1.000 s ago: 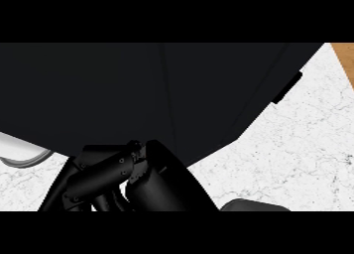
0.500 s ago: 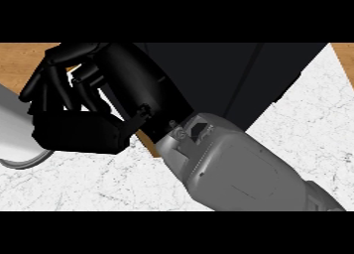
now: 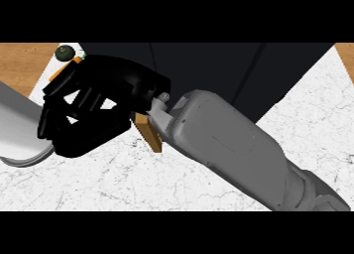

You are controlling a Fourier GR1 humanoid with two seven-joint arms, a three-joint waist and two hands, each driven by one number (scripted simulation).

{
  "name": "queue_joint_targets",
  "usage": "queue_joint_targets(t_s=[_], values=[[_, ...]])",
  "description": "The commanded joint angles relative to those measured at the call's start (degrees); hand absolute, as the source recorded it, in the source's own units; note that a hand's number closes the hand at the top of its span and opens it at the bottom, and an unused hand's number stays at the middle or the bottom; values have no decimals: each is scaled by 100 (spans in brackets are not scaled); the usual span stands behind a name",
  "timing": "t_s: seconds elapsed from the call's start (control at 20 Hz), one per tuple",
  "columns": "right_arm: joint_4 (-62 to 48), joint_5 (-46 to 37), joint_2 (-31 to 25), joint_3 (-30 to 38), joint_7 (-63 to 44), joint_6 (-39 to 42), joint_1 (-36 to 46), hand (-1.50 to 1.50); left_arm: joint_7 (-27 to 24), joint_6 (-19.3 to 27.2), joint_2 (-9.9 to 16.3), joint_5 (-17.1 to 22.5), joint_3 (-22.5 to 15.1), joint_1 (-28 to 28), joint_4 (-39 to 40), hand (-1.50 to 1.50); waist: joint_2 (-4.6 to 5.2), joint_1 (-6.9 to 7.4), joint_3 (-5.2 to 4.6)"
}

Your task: Pick up the wine, place it into the cabinet and close the cabinet

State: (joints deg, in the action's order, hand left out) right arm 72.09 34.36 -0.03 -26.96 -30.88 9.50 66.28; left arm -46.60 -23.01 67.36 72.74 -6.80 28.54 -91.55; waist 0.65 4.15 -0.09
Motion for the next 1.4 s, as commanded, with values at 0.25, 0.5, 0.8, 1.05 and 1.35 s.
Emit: queue_joint_targets(t_s=[0.25, 0.5, 0.8, 1.05, 1.35], values=[[-1644, 960, 3, 315, -52, 1540, 392, 150, -1, -587, -296, -96, 383, 319, 102, -150, -49, -125, 7], [-2350, 1532, 3, 164, 588, 1675, 775, 150, 239, -871, -464, -227, 534, -38, 486, -150, -8, -83, -6], [-3234, 1279, -88, 850, 906, 2410, 817, 150, 443, -738, -620, -250, 788, 76, 298, -150, -2, -138, 2], [-3301, 1117, -343, 808, 1365, 2435, 541, 150, 662, -796, -735, -268, 840, 15, 441, -150, -1, -226, 0], [-3367, 702, -784, 988, 1844, 1720, 661, 150, 881, -597, -660, -180, 1011, 14, 276, -150, -8, -250, 7]])
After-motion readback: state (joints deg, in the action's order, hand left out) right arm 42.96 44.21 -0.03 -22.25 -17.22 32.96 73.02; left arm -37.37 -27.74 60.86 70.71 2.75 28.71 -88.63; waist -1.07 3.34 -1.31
